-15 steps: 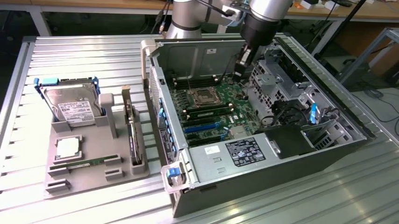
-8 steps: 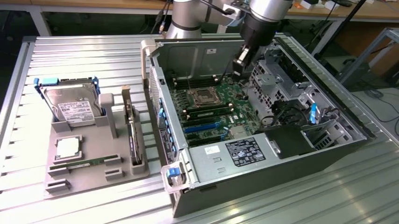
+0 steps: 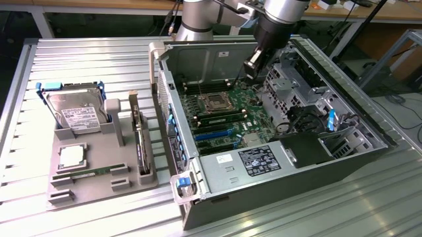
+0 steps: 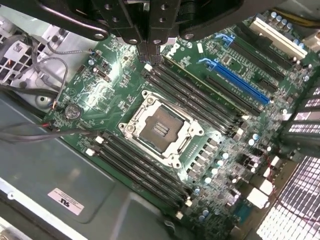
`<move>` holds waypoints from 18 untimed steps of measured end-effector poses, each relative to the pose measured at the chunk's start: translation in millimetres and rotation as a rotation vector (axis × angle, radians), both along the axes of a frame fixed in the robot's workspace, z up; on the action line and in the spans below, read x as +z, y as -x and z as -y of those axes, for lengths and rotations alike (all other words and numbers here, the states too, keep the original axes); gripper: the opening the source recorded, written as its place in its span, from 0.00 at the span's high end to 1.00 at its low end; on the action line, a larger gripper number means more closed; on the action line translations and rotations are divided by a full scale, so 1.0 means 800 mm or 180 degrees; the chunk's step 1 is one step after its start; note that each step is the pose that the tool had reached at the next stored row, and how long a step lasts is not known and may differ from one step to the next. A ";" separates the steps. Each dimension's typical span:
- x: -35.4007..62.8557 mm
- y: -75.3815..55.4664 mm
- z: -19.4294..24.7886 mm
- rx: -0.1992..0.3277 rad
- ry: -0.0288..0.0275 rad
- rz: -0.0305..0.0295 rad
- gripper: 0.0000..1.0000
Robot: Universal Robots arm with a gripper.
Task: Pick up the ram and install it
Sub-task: 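Press down the ram until it locks into place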
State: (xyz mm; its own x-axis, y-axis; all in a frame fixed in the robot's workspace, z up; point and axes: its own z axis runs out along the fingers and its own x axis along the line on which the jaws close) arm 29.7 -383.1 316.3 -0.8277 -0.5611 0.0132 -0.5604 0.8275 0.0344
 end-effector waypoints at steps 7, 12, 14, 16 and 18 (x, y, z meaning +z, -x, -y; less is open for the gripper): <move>-0.001 0.000 0.0000 -0.0262 -0.0021 0.0007 0.90; -0.001 0.000 0.0000 -0.0520 -0.0036 0.0011 0.90; -0.002 0.000 0.0000 -0.0646 -0.0042 0.0011 0.90; -0.002 0.000 0.0000 -0.0748 -0.0045 0.0012 0.90; -0.002 0.000 0.0000 -0.0860 -0.0047 0.0012 0.90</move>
